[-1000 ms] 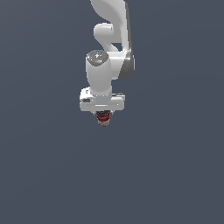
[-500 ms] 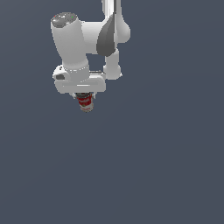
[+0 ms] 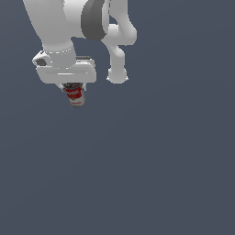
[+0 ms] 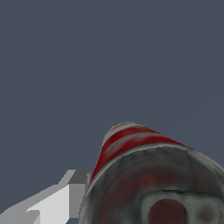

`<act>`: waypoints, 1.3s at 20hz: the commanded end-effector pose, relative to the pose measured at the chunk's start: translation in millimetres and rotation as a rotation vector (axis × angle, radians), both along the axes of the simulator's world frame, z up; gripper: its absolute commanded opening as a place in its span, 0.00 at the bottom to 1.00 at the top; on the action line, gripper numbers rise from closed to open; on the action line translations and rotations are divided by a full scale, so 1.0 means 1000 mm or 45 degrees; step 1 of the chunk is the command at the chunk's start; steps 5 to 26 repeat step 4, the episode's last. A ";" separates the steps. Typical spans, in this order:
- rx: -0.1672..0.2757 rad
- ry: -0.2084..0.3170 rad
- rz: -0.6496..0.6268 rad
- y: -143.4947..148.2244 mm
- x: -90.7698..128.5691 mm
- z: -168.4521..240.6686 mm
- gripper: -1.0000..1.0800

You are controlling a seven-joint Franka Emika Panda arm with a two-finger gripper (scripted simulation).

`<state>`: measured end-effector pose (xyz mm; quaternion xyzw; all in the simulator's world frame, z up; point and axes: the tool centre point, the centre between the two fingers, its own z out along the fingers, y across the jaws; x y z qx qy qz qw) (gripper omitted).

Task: Pick up the object and move it to a goal position.

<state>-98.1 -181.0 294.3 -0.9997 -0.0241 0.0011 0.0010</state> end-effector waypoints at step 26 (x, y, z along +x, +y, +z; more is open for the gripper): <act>-0.002 -0.003 0.002 -0.008 -0.002 0.010 0.00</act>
